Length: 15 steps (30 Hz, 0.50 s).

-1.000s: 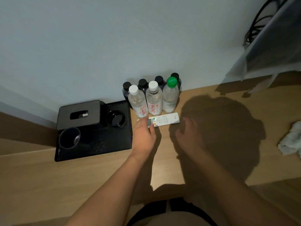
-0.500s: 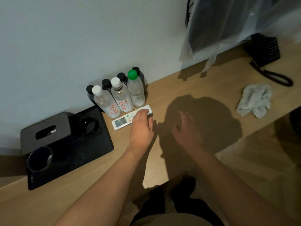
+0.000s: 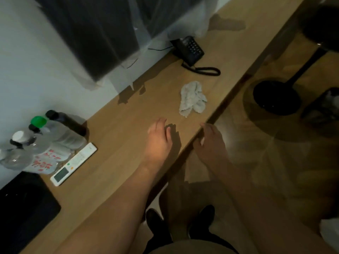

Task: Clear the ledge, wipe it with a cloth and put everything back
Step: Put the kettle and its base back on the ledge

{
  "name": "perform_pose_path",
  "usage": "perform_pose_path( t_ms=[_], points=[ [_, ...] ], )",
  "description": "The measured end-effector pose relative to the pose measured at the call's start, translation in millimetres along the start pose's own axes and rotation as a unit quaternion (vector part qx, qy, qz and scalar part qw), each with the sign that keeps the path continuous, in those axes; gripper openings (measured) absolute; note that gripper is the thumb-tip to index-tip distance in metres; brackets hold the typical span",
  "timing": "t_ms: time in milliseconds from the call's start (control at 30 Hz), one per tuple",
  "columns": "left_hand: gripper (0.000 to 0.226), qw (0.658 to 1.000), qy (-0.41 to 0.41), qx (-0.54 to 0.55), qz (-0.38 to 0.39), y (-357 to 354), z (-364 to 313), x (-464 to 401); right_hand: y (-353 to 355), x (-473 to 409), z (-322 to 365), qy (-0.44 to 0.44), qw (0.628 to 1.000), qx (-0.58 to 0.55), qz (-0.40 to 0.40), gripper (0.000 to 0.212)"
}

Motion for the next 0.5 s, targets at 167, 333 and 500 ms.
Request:
perform_pose_path(
  t_ms=[167,333,500],
  points=[
    [0.041,0.995,-0.078,-0.002,0.066,-95.5,-100.3,-8.9,63.7,6.1,-115.5,-0.055,0.997,-0.012,-0.056,0.052],
    [0.038,0.982,-0.16,-0.013,0.102,-177.8,-200.7,-0.7,123.0,22.6,-216.2,-0.12,0.987,-0.021,-0.107,0.054],
    [0.038,0.957,-0.238,-0.023,0.162,-248.4,-273.2,2.9,163.2,38.5,-294.0,-0.185,0.974,-0.021,-0.128,0.056]
  ],
)
Point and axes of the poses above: each hand's wrist, its own x-axis away from the middle knuckle, its own y-axis out of the back of the hand, z = x × y, the point moved 10 cm from there along -x, towards the middle knuckle, and after that the axes turned 11 degrees about x, right-handed, at the moved point
